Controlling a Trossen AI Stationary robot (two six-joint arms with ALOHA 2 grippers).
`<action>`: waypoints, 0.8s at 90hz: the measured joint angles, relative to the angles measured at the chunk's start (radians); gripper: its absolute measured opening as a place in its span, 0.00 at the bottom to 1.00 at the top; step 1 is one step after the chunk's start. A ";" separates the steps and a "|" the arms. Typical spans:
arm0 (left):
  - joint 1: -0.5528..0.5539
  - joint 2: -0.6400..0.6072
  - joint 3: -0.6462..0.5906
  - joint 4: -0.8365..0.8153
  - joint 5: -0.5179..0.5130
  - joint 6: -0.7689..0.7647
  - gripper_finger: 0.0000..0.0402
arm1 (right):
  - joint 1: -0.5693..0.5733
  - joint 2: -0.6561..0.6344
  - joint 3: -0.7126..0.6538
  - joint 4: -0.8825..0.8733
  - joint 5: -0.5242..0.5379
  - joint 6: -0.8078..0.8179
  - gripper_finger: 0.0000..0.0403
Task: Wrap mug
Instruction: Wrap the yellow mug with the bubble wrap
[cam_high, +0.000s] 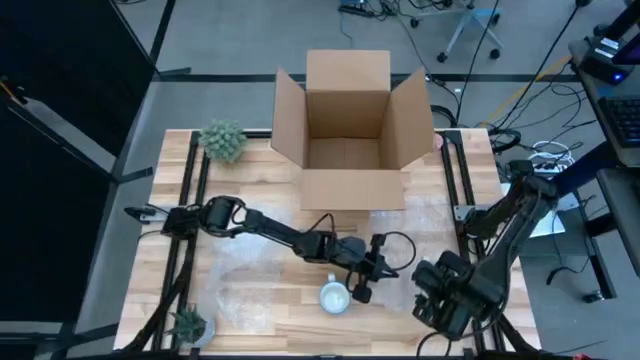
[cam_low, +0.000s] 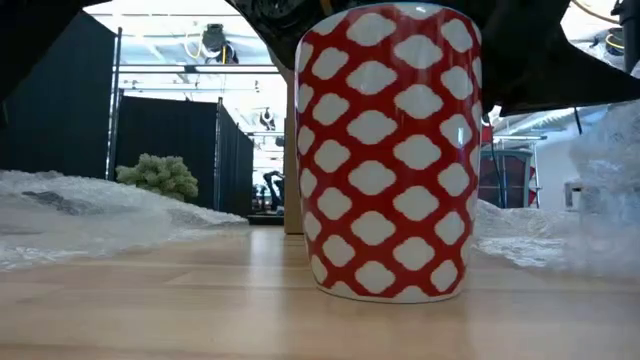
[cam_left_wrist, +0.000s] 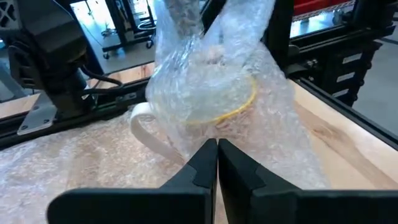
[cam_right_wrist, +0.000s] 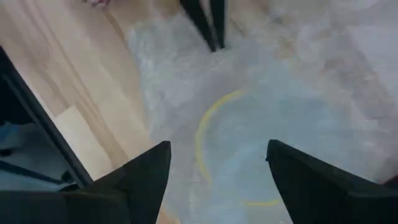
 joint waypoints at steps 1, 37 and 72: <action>0.000 0.000 0.000 0.000 0.000 0.000 0.00 | -0.001 -0.003 0.000 -0.007 0.000 0.004 0.63; 0.000 -0.001 0.000 0.000 0.000 0.000 0.00 | -0.001 -0.002 0.000 -0.209 -0.001 0.114 0.63; 0.000 -0.002 0.000 0.001 0.000 0.000 0.00 | -0.023 0.094 -0.213 0.057 -0.104 0.160 0.63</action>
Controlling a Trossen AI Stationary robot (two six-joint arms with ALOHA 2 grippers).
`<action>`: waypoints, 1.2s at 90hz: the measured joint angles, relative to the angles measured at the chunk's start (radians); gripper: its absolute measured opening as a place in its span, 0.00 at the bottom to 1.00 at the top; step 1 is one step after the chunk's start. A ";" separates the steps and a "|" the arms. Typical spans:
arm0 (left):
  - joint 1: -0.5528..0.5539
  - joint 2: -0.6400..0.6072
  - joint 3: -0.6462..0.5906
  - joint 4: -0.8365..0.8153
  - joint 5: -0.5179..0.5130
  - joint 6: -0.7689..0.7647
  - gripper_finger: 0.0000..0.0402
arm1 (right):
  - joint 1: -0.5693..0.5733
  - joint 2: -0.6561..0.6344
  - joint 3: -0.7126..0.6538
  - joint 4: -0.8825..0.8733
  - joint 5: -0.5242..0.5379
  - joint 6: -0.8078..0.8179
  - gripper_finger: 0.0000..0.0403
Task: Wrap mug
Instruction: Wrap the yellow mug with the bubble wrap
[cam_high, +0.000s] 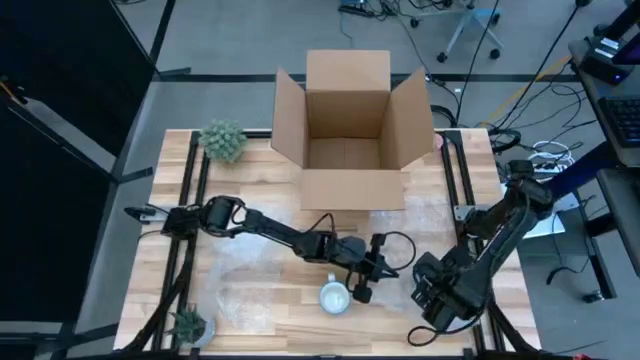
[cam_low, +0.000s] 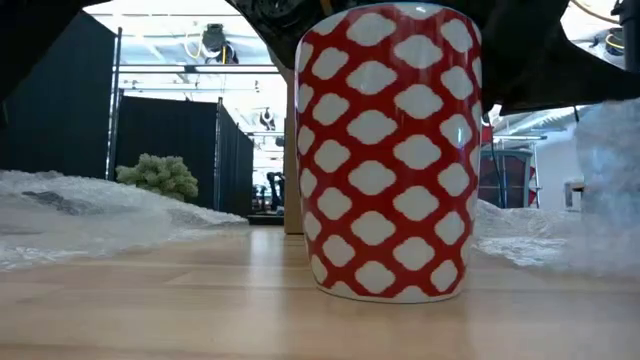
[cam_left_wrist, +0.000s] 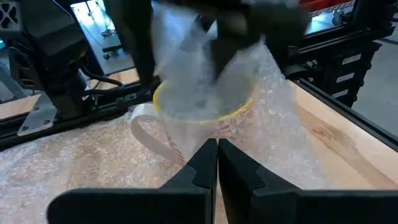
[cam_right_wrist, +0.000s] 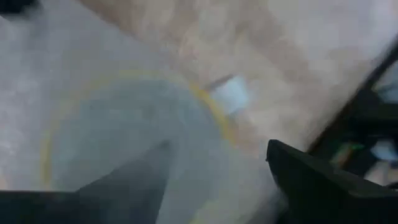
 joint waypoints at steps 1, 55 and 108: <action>0.000 0.000 0.000 0.000 0.000 0.000 0.00 | -0.001 0.000 -0.009 0.017 0.001 0.000 0.63; 0.000 0.000 0.000 0.001 0.000 0.000 0.00 | -0.018 -0.002 -0.069 0.104 -0.034 -0.058 0.63; 0.000 -0.003 0.000 0.004 0.000 0.000 0.00 | -0.018 -0.009 -0.026 0.049 -0.015 -0.108 0.63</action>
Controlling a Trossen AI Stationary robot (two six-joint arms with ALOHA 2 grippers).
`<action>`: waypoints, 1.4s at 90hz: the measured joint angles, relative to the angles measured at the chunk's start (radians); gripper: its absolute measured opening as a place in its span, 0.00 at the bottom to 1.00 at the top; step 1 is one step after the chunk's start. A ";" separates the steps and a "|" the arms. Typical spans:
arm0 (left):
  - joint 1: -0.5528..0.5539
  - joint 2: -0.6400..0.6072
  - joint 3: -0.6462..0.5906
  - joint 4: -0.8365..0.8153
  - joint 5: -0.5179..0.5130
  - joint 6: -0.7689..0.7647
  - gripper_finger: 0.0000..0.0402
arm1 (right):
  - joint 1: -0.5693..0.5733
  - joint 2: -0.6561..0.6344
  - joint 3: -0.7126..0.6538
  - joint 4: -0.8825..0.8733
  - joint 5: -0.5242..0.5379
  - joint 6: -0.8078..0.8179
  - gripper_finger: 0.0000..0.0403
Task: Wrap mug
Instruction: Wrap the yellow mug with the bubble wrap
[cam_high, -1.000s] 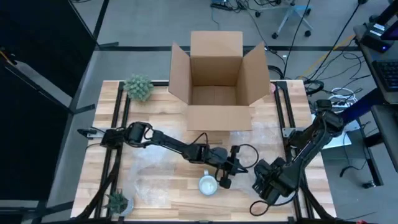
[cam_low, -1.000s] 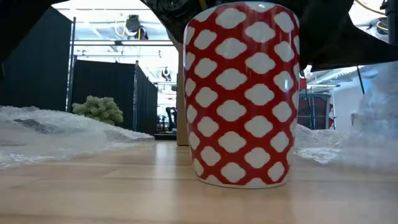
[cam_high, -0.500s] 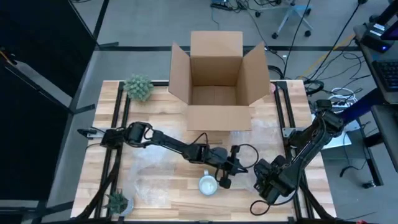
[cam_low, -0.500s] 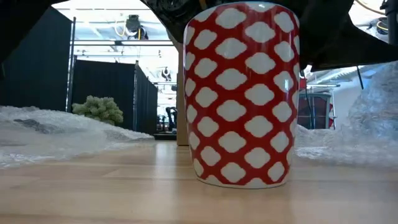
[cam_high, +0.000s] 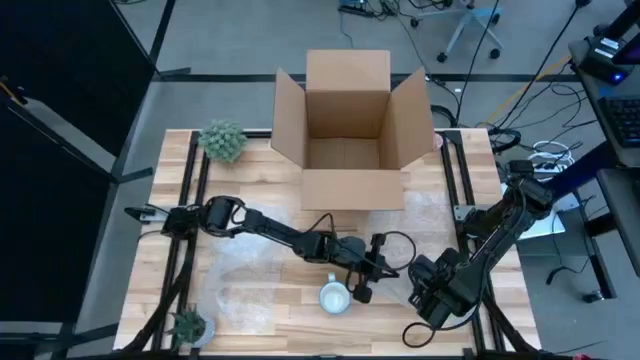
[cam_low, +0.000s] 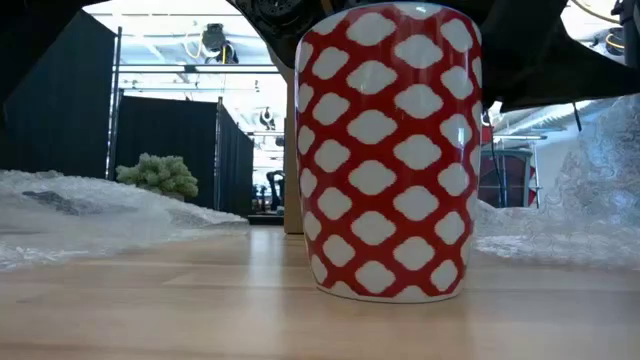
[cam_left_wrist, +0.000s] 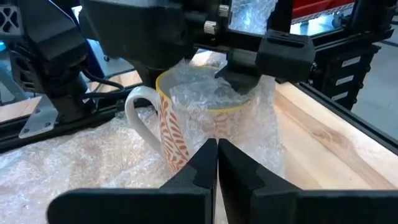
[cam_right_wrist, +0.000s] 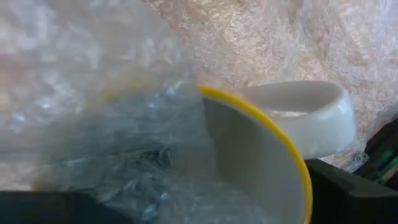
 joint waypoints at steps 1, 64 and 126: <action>0.000 0.000 0.000 0.000 0.000 0.000 0.00 | 0.000 0.000 0.000 0.000 0.000 -0.002 0.63; -0.001 0.087 0.096 0.147 0.006 -0.027 0.00 | 0.000 -0.006 0.001 0.018 0.050 -0.028 0.63; 0.005 0.189 0.160 0.146 0.024 -0.027 0.00 | -0.018 -0.055 0.001 0.008 0.039 -0.017 0.63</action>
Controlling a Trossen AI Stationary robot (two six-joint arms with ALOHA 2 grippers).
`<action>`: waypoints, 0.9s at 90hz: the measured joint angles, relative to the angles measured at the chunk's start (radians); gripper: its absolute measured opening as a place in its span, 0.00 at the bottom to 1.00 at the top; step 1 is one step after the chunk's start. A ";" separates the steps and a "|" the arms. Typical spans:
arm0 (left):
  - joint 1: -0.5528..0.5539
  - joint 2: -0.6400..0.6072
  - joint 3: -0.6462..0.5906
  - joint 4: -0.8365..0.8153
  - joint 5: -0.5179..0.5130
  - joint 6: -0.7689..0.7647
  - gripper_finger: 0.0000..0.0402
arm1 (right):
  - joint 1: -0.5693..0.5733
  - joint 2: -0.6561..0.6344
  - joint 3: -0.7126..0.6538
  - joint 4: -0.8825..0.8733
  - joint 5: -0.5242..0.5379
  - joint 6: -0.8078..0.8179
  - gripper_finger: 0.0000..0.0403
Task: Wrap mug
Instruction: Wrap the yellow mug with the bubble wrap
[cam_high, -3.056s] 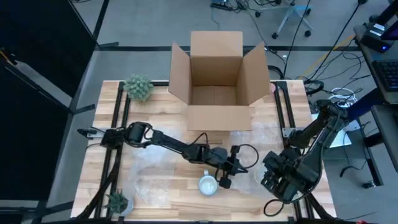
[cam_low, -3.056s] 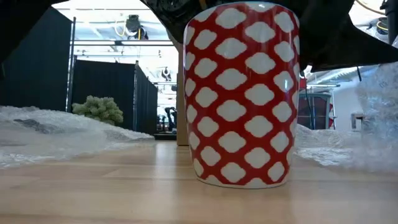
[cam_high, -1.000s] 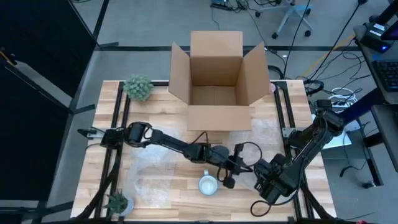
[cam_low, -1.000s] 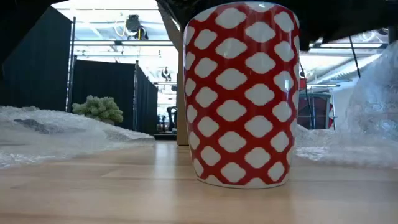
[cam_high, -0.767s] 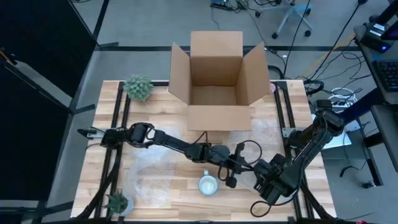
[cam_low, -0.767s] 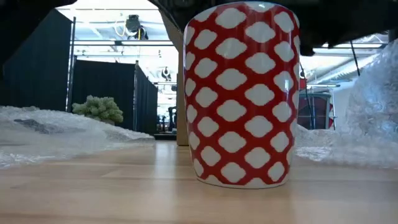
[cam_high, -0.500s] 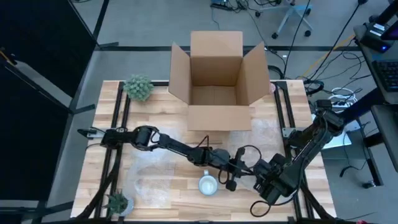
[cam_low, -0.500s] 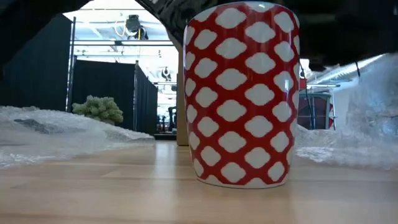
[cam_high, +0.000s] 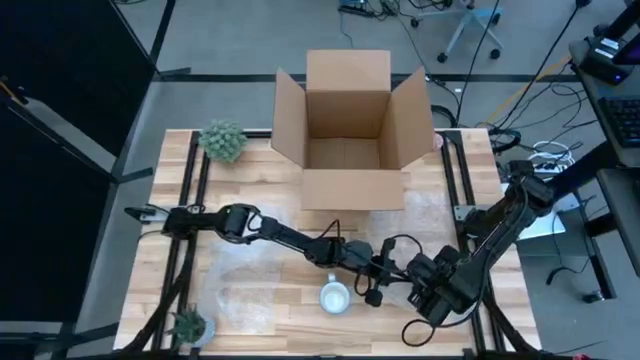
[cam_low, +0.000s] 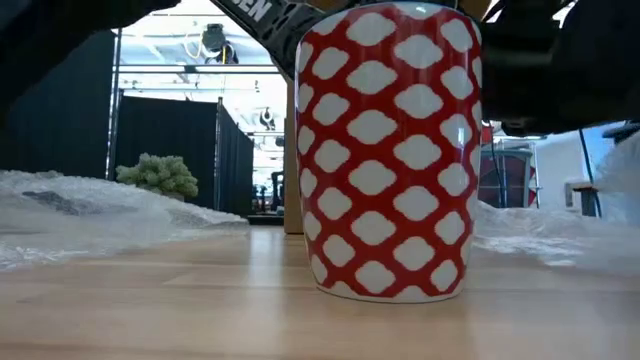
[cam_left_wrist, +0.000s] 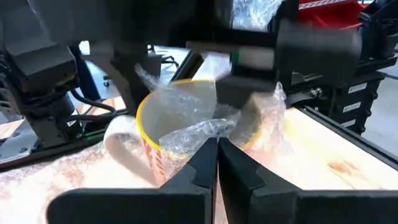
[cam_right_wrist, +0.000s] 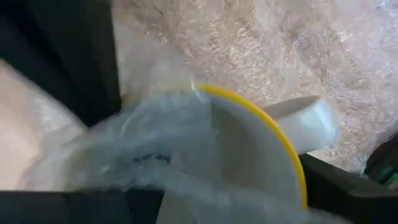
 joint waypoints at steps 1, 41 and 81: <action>0.000 0.000 0.000 -0.001 0.000 0.000 0.00 | 0.000 -0.004 0.000 0.000 0.000 0.002 0.63; 0.003 0.003 -0.003 -0.009 -0.009 0.000 0.00 | -0.001 -0.184 0.000 -0.001 0.006 0.009 0.63; 0.003 0.003 -0.003 -0.011 -0.008 -0.003 0.00 | 0.000 -0.303 0.002 -0.084 -0.001 0.130 0.63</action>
